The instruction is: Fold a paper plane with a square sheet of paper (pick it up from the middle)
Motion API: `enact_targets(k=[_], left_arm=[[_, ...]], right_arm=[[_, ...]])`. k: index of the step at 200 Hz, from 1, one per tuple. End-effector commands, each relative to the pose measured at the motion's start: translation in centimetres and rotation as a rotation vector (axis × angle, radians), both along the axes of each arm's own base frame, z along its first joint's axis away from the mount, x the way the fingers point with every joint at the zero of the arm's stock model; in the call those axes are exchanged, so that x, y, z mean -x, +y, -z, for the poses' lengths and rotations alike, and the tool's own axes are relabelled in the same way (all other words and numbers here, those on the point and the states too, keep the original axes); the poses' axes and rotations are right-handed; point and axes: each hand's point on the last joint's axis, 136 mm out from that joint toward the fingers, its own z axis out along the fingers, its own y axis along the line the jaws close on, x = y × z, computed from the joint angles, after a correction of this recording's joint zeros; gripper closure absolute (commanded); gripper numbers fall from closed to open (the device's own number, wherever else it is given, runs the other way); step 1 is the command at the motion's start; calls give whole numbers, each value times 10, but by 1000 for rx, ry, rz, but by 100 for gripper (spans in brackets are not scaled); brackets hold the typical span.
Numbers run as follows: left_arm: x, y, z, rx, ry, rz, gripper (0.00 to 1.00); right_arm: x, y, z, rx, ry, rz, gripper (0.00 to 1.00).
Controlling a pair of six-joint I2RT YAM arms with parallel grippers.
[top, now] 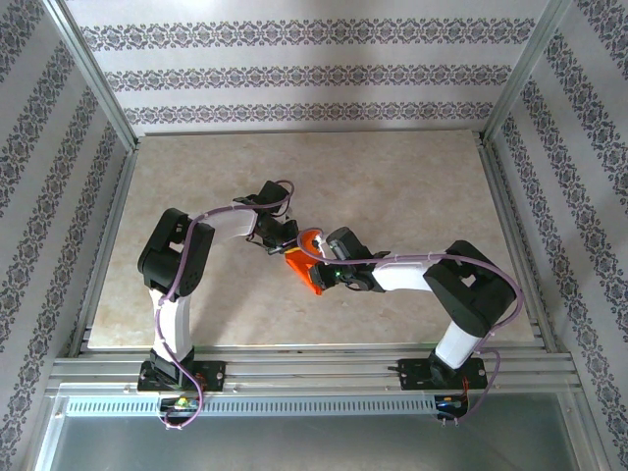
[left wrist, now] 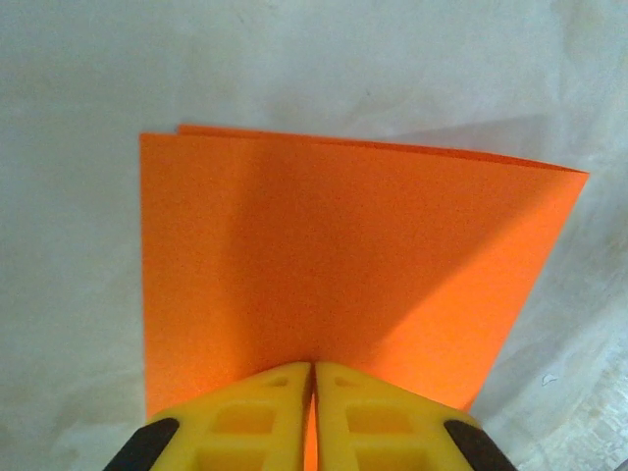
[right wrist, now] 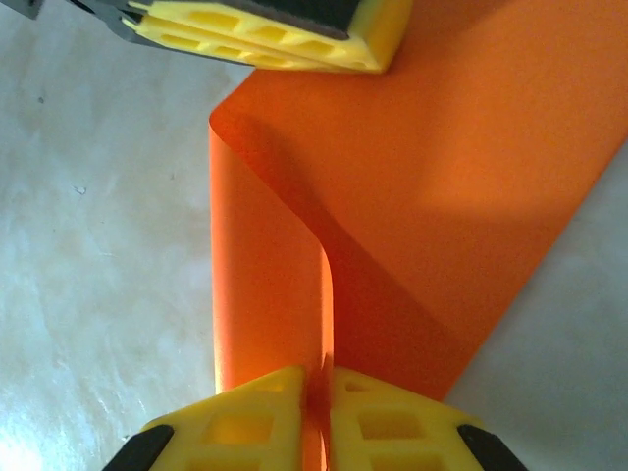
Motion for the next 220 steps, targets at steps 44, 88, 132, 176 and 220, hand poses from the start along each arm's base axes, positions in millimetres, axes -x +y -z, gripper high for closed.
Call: enact_targets(k=[44,88,132,176,220], left_arm=[[24,7,29,-99,88,44,89],[24,6,30,-103,89,53,90],[26,7,32,-113,94,63,91],[26,10,34,-132,94,59,91],[26,9,34,-134,94,58,91]], right_arm=[[-13,-9,4,45,4,53,86],[-15,-8,3,43,5,53,86],[-17,-8,1,37,11,51,86],[-18,-8,-3,31,20,52,86],[-18,-8,-2,36,29,48,86]])
